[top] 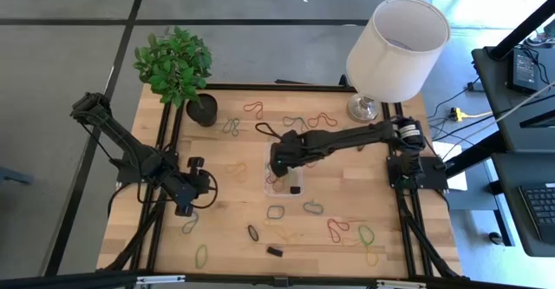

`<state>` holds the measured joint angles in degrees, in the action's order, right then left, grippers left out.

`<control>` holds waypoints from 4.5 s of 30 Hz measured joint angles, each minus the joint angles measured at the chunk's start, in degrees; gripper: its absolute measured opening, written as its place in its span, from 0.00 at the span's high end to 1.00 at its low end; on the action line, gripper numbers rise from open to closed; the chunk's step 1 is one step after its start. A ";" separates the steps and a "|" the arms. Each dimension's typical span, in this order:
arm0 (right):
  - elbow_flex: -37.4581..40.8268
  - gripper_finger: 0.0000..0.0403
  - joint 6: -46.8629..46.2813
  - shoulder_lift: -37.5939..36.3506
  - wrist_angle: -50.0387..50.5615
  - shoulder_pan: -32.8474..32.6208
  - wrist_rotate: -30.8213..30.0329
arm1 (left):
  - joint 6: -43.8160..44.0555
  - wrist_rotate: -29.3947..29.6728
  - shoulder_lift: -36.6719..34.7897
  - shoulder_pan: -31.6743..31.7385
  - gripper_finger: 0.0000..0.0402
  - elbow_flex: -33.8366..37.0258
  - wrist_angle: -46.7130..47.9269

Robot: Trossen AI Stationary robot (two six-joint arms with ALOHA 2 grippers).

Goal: Pick and place rubber bands into bin
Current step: Put the green rubber band into the transparent container, then put the blue rubber band into the transparent container

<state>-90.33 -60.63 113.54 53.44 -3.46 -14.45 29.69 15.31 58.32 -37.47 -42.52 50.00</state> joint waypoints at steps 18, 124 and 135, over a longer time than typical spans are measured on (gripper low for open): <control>-0.01 0.70 4.79 -0.35 3.45 -0.07 0.12 | -0.06 1.22 -0.96 2.54 0.98 0.00 0.43; 51.52 0.81 1.13 -52.92 -13.92 -22.65 -5.67 | 89.36 -12.77 31.19 -2.54 0.99 -5.94 -12.55; 51.52 0.81 1.13 -52.92 -14.75 -22.59 -9.08 | 41.33 5.08 28.32 9.02 0.99 -22.49 -12.11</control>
<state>-38.81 -59.51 60.62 38.70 -26.04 -23.53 71.03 20.39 86.64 -28.45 -65.02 37.89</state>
